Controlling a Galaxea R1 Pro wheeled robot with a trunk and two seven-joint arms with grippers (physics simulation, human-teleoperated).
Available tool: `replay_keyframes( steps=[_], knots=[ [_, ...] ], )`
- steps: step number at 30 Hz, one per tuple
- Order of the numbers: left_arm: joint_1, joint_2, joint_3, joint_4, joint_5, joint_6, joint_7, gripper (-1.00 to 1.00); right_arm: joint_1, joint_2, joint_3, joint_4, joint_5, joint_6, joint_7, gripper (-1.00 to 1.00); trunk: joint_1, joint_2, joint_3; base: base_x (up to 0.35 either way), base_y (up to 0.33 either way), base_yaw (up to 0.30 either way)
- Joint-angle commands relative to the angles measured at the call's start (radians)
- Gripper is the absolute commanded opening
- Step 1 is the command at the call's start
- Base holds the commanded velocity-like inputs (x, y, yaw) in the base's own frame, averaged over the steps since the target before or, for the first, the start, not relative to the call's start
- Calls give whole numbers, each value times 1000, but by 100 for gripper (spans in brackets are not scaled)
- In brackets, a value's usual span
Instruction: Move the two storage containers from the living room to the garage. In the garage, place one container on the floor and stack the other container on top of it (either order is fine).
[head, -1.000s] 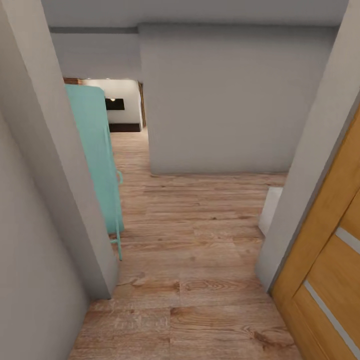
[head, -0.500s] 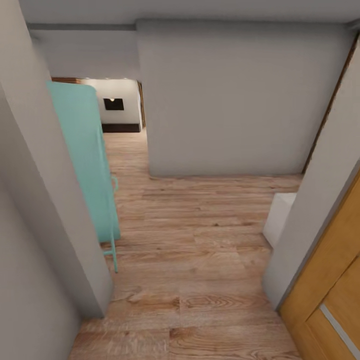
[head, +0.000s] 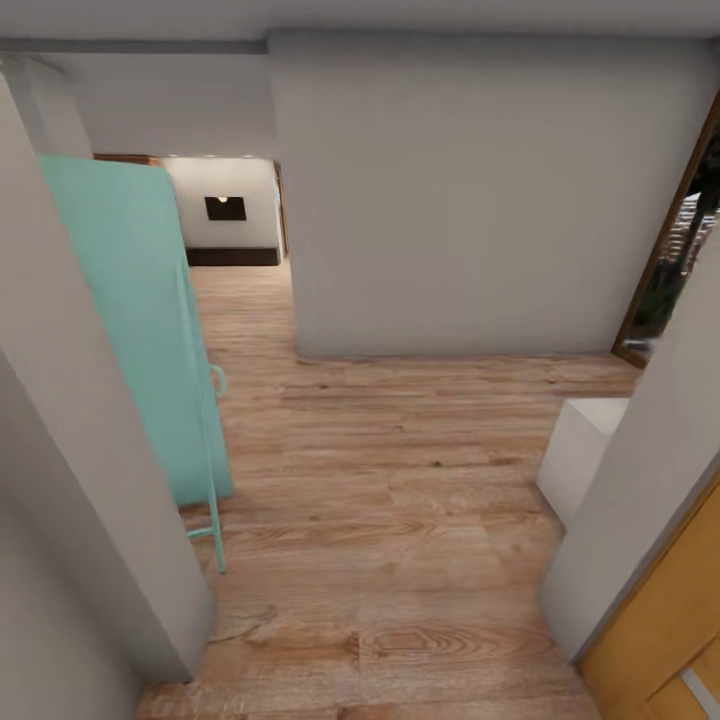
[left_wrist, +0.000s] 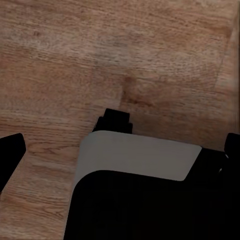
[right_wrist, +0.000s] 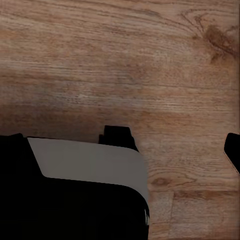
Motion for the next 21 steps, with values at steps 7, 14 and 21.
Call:
replay_keyframes(
  steps=[7, 14, 21],
  knots=[
    [-1, 0, 0, -1, 6, 3, 3, 100, -1, 1, 8, 3, -9, -5, -1, 100, 1, 0, -1, 322, 0, 0],
    [-1, 0, -1, -1, 6, 3, 3, 100, -1, 1, 8, 3, -8, -5, -1, 100, 1, 0, -1, 322, 0, 0],
    [-2, 0, 1, 0, 6, 3, 3, 100, -1, 1, 8, 3, -8, -5, -1, 100, 1, 0, -1, 322, 0, 0]
  ],
)
